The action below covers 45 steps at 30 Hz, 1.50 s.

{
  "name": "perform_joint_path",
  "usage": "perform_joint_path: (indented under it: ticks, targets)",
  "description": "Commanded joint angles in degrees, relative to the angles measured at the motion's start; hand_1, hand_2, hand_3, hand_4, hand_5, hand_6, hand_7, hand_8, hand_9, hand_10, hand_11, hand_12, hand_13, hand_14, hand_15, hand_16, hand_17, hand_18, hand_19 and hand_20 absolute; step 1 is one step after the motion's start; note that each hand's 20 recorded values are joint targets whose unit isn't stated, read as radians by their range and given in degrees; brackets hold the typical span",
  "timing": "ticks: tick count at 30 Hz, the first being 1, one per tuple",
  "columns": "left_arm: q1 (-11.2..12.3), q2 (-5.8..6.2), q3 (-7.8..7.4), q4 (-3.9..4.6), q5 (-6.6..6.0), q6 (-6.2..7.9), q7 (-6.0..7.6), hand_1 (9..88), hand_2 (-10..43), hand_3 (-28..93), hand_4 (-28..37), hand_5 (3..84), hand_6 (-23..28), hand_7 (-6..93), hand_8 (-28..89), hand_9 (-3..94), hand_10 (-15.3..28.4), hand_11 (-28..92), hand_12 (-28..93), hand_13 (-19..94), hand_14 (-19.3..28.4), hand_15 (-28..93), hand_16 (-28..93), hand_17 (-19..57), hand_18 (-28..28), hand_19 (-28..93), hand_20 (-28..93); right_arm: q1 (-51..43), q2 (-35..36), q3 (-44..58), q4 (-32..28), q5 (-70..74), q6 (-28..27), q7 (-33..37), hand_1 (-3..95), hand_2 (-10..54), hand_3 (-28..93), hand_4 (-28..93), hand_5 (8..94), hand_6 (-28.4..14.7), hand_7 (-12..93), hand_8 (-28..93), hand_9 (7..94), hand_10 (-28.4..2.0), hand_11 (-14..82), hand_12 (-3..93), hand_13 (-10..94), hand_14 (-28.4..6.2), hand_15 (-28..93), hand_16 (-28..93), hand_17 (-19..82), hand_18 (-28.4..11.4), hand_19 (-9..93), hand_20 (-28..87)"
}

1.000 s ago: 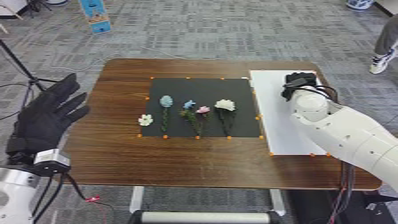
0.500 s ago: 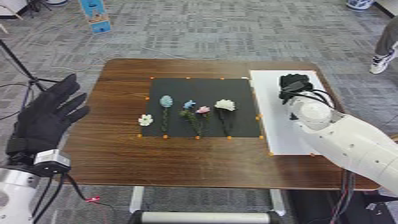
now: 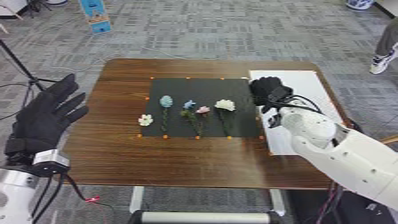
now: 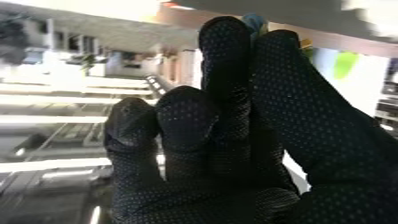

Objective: Arrange flowers

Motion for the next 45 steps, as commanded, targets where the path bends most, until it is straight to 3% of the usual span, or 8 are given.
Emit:
perform_joint_path:
  ticks: [1,13,19,26,32,37,45]
  targets:
    - [0.3,-0.42,-0.50,-0.49,-0.11,0.25,0.01,22.1,-8.3,67,-28.3,24.0,1.5,15.3,-8,18.6,8.6,11,18,14,13.4,11,4,-11.8,19.0,37,8,-0.9,-0.4,0.0,-0.4,-0.4,-3.5,-2.4,51.3,-9.5,82,-28,69.2,2.8,50,4,83.9,-5.7,20.9,50.0,67,-5.8,73,43,37,-19.0,89,56]
    - [0.6,-0.46,-0.77,-0.54,-0.19,0.15,0.15,22.0,-8.4,67,-28.3,23.9,1.4,15.4,-8,18.6,8.5,11,18,14,13.3,11,4,-11.8,19.0,37,8,-4.6,-0.2,1.2,-3.1,-0.8,-5.2,-3.8,50.9,-9.5,82,-28,70.3,3.6,49,3,84.9,-5.4,18.7,47.5,66,-5.8,73,42,37,-19.1,89,56]
    - [0.0,-0.09,-0.25,-0.18,-0.26,-0.31,-0.22,21.9,-8.3,67,-28.3,23.9,1.3,15.5,-8,18.6,8.4,11,19,14,13.2,11,4,-11.8,19.0,37,8,-5.4,-1.0,0.3,-2.3,-0.2,1.0,-4.2,50.7,-9.5,82,-28,70.8,3.6,48,3,85.5,-5.2,18.0,47.0,66,-5.8,73,42,37,-19.2,89,56]
    - [-0.4,0.09,-0.09,0.01,-0.29,-0.53,-0.36,22.1,-8.3,67,-28.3,23.8,1.3,15.6,-9,18.6,8.4,11,18,14,13.2,11,4,-11.8,18.9,37,8,-4.9,-2.1,-1.0,-0.3,-3.5,2.4,-3.4,50.7,-9.5,80,-28,70.4,3.6,47,4,85.2,-4.6,17.3,47.5,67,-5.8,74,41,37,-19.2,90,57]
    - [-0.1,0.15,-0.30,-0.06,-0.33,-0.63,-0.43,22.2,-8.3,67,-28.3,23.9,1.3,15.7,-9,18.7,8.4,11,18,14,13.2,11,4,-11.8,18.9,37,8,-5.2,-1.2,-1.1,-1.1,-4.5,1.0,-3.6,45.4,-9.5,76,-28,61.2,3.5,47,3,77.6,-5.3,16.5,46.3,63,-6.5,78,36,35,-18.7,89,58]
    - [-0.4,0.32,-0.15,0.20,-0.35,-0.65,-0.57,22.4,-8.2,66,-28.3,24.0,1.4,15.7,-9,18.7,8.4,11,18,14,13.2,11,4,-11.7,18.9,37,8,-5.0,-0.9,-1.2,-1.2,-6.8,-0.9,-3.6,40.8,-9.5,79,-28,57.5,3.0,43,3,67.1,-7.7,28.8,34.5,60,-7.3,79,35,33,-18.8,88,60]
    - [-0.1,0.27,-0.31,0.03,-0.32,-0.85,-0.39,22.6,-8.0,66,-28.3,24.1,1.5,15.9,-9,18.8,8.4,11,18,14,13.2,11,4,-11.5,18.9,37,8,-4.1,0.2,-1.4,-1.4,-10.2,-2.5,-3.1,37.6,-9.5,84,-28,55.2,2.8,41,-5,62.3,-8.6,34.8,26.8,58,-7.7,79,35,31,-19.0,87,60]
